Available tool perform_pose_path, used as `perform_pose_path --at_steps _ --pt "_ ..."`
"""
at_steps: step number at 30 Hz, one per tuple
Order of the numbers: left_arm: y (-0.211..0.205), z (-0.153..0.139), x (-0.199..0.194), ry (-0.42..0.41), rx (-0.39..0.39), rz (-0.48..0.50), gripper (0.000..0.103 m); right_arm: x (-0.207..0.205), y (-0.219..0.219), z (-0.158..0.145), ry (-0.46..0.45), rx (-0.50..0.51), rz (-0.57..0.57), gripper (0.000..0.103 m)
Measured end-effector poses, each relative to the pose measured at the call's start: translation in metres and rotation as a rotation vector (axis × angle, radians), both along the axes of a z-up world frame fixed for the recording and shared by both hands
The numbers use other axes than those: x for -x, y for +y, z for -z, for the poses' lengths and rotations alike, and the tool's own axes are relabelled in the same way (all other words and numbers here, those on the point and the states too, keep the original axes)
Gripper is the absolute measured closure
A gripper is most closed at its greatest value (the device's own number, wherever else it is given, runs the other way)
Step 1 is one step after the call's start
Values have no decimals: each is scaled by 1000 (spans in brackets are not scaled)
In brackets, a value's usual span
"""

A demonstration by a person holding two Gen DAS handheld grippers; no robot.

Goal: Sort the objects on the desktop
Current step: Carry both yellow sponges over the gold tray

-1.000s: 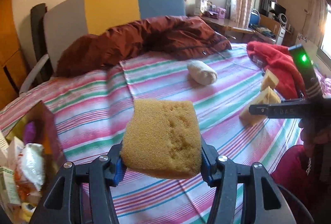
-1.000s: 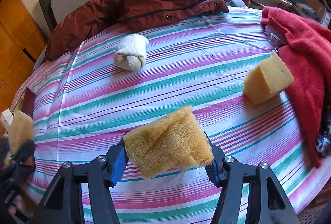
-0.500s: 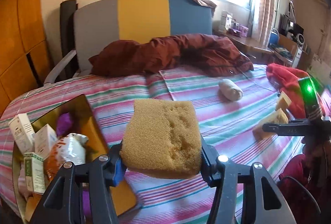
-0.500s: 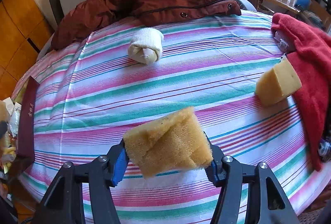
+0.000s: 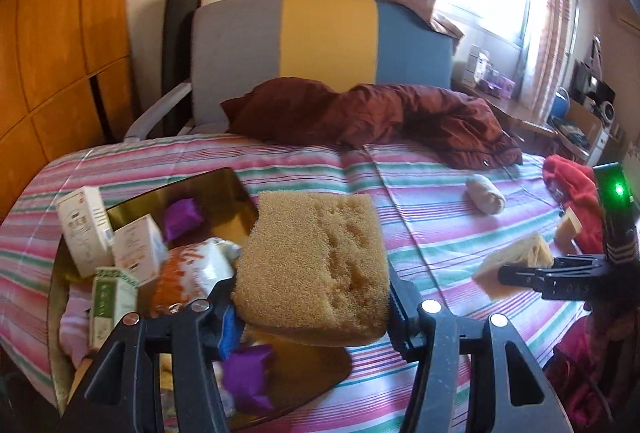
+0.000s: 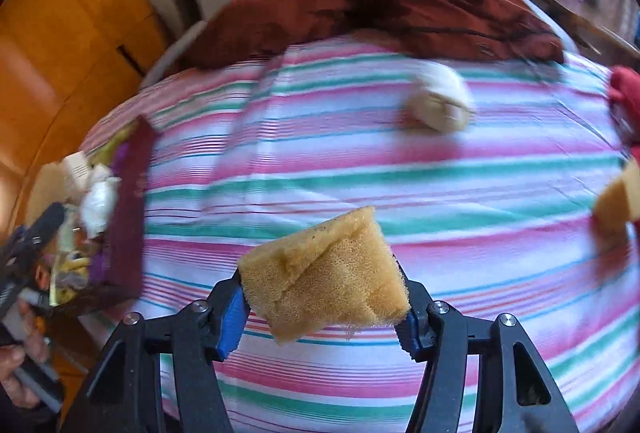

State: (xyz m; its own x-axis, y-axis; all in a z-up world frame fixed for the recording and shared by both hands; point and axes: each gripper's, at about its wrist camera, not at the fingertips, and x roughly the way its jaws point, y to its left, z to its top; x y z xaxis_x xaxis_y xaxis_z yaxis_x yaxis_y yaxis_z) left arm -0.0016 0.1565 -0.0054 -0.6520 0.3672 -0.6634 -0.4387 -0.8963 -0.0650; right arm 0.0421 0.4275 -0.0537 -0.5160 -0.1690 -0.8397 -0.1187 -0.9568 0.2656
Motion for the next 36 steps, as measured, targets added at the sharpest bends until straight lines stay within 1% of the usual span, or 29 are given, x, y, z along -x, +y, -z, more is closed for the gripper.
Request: perform_pose_path --at_steps 7,15,21,28,36 --pt "-31 1 7 -6 -24 -73 45 18 -70 -20 48 35 -151 42" --pt "-68 0 9 5 -33 -158 45 30 -136 -27 66 67 -287 42" --pt "-94 -2 12 12 -33 -221 45 40 -164 -30 74 77 -348 42" --pt "-121 5 16 -9 -25 -290 45 50 -191 -32 80 77 -401 42" --pt "-147 18 23 -20 3 -369 45 63 -219 -27 78 -6 -455 42"
